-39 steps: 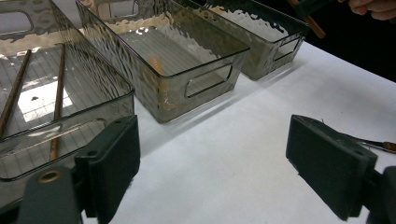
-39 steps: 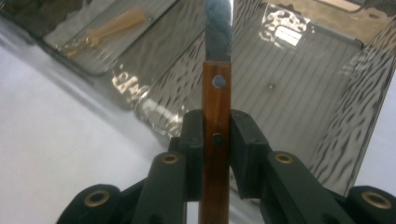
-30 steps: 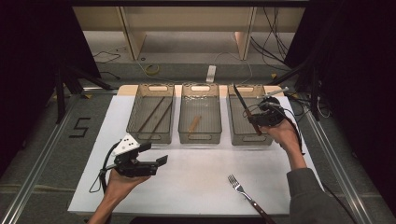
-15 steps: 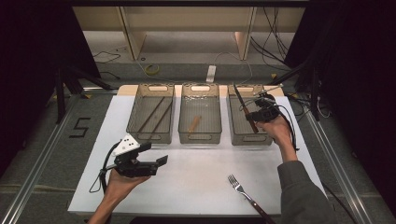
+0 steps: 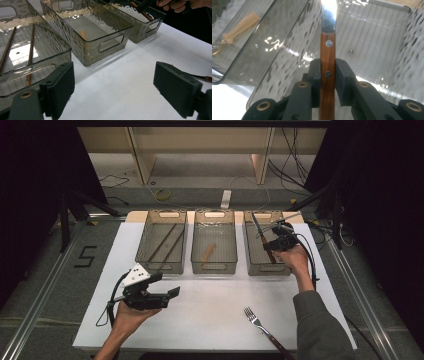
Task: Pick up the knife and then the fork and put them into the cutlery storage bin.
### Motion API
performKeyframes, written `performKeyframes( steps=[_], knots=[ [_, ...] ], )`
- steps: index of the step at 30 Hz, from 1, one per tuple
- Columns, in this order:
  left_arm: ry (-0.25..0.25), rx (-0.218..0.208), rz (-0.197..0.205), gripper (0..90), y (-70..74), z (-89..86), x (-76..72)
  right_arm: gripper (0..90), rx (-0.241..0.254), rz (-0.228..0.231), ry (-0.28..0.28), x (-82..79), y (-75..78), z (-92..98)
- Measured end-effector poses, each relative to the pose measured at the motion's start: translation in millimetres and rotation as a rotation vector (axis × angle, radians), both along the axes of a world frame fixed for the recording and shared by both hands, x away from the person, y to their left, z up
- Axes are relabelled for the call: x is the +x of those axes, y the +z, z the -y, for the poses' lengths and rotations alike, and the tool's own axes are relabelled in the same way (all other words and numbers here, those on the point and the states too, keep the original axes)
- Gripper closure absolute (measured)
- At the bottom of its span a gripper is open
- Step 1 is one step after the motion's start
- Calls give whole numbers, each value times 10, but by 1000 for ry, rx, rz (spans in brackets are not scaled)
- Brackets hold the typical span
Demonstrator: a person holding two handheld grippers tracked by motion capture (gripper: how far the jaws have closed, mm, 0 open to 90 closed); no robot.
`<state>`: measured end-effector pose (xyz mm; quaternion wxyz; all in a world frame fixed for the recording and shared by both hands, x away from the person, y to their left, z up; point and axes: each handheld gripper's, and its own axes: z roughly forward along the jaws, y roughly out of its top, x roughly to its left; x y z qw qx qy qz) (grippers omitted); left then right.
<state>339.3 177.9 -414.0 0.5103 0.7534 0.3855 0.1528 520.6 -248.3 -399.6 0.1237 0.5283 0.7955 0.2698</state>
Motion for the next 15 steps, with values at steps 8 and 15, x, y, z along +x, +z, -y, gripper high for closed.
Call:
performKeyframes(
  steps=[8,15],
  knots=[
    [1,-2,-2,168,2,-8,0,579,30,-4,20,-29,27,-45],
    [1,-1,-2,168,1,-5,0,432,1,37,120,-321,192,-77]
  ],
)
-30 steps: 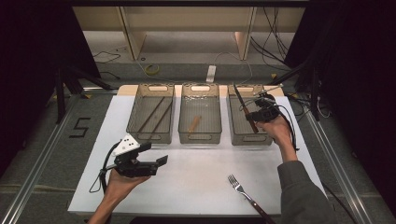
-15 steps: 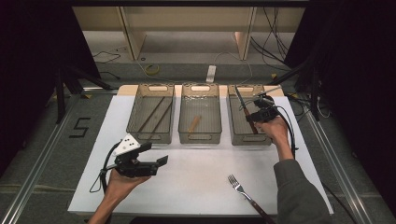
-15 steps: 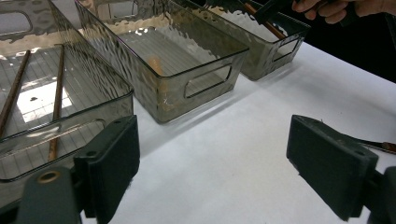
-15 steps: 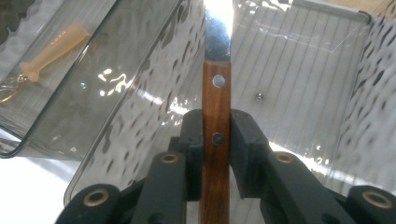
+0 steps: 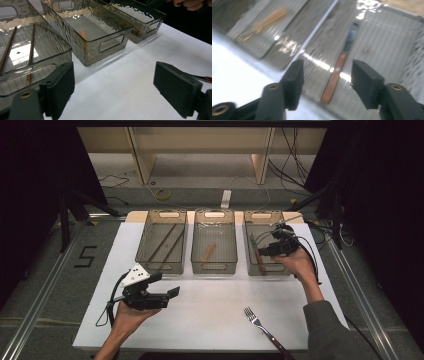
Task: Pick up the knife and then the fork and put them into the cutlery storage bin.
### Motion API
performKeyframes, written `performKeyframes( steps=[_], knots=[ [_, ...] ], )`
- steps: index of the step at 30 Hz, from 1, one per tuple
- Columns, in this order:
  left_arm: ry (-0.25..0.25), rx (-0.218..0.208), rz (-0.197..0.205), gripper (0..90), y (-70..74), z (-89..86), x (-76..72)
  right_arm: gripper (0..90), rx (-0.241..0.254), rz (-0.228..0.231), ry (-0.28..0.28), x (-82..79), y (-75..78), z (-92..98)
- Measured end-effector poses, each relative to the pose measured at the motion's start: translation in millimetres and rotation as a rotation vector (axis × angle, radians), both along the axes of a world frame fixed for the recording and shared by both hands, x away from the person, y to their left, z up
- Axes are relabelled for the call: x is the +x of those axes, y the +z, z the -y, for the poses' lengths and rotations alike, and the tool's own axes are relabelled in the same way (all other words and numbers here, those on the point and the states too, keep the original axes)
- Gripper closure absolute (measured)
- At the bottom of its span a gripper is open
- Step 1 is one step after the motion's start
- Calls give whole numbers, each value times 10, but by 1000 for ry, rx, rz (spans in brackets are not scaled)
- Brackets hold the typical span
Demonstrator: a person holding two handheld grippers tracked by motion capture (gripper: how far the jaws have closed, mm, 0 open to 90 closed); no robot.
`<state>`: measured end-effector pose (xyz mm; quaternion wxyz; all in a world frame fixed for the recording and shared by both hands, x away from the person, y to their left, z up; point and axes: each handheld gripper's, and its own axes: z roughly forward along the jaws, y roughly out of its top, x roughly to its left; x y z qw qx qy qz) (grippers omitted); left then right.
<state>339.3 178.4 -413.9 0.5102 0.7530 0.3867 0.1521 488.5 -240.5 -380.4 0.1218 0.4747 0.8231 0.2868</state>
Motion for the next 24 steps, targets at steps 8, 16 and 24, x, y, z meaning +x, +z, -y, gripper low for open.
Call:
performKeyframes(
  steps=[8,16,24],
  knots=[
    [3,4,0,167,-2,0,4,361,-23,-2,111,-426,-9,-12],
    [3,3,1,167,-4,1,3,338,-58,4,174,-819,-12,-30],
    [2,6,-1,167,-5,2,4,316,-62,-42,209,-1067,-174,31]
  ],
)
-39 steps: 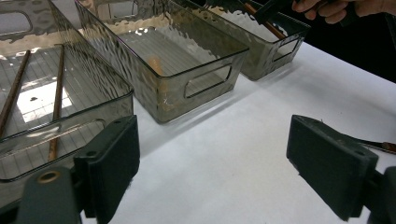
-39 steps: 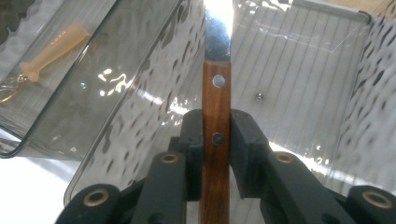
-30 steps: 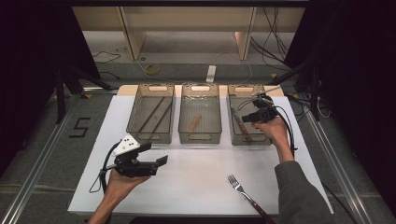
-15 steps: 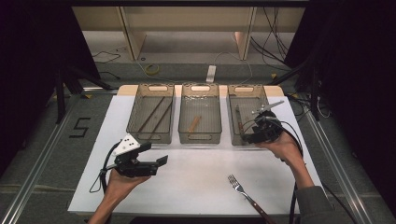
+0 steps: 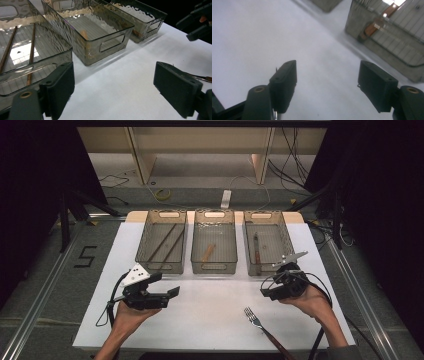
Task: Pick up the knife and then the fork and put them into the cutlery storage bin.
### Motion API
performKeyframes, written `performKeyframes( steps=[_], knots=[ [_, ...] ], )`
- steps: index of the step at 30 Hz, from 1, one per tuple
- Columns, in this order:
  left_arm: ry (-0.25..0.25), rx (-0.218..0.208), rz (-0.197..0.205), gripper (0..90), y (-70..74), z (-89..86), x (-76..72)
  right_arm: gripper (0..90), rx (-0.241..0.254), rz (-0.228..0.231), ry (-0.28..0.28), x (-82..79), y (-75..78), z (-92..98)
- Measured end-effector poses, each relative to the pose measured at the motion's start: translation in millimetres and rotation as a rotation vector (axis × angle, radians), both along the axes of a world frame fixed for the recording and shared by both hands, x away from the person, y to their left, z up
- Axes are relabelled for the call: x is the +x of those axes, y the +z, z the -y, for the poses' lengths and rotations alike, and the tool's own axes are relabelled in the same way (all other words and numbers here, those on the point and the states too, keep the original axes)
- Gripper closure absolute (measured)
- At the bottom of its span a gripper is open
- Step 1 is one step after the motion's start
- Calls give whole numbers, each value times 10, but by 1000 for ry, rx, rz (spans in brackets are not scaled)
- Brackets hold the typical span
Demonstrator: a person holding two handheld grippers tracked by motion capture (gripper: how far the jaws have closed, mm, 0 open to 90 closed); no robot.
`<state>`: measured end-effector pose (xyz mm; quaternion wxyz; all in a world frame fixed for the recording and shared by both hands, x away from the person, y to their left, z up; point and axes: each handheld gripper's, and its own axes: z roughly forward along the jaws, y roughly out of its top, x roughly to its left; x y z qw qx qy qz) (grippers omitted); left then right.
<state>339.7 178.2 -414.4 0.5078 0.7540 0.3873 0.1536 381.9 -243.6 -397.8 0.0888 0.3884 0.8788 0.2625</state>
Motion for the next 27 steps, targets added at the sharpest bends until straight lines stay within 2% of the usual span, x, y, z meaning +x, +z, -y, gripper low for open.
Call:
performKeyframes(
  steps=[1,8,23,27],
  knots=[
    [0,1,2,165,0,3,-3,312,-18,1,5,-23,-14,8],
    [0,-4,3,164,3,3,-4,291,-33,-21,14,-202,-64,76],
    [0,-3,4,164,5,7,-9,286,-124,-72,76,-489,-152,16],
    [1,-5,5,164,5,4,-8,289,-131,-92,90,-543,-207,17]
  ],
)
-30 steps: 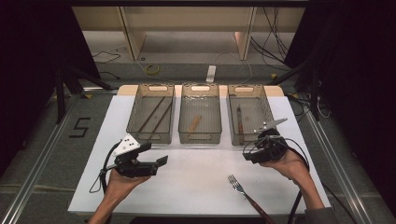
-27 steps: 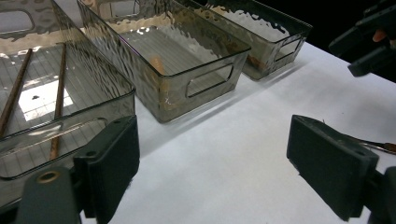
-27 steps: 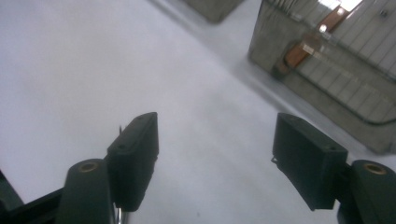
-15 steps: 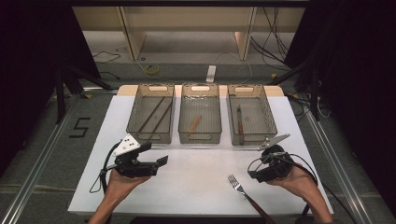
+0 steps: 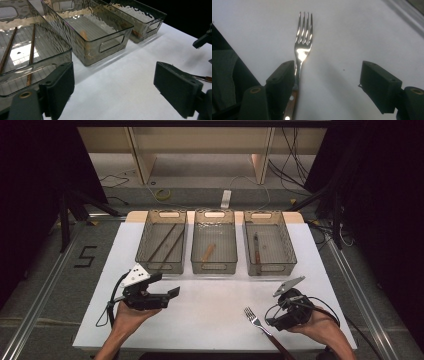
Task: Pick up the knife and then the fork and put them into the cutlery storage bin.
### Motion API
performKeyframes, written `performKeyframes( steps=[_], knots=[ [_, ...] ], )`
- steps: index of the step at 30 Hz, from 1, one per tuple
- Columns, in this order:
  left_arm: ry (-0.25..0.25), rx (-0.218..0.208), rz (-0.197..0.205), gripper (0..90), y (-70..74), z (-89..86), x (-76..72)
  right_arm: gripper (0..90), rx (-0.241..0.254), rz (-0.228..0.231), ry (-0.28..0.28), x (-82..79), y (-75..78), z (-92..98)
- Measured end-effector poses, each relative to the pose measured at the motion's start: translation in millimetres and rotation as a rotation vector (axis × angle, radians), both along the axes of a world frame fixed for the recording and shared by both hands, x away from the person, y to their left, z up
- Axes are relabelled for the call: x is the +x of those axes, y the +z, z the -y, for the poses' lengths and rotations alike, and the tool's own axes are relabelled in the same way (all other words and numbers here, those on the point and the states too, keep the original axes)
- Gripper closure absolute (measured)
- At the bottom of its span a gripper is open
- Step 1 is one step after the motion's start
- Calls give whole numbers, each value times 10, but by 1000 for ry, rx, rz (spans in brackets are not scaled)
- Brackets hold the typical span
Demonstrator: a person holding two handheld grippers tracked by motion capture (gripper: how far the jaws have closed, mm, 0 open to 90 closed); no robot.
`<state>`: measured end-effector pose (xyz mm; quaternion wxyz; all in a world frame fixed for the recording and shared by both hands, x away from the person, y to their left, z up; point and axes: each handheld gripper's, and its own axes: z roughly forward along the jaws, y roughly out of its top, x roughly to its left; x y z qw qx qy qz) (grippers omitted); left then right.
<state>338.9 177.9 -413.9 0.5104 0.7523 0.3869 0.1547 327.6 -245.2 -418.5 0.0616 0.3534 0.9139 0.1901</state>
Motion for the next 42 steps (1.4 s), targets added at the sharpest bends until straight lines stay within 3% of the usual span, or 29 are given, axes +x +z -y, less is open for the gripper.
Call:
performKeyframes(
  steps=[15,31,42],
  knots=[
    [1,3,-2,164,-5,8,0,354,-59,-35,70,-218,-182,-87],
    [0,6,-5,164,-7,9,3,459,-99,-73,91,-328,-304,-110],
    [-3,10,-5,164,-8,7,4,540,-124,-70,103,-389,-359,-99]
  ],
)
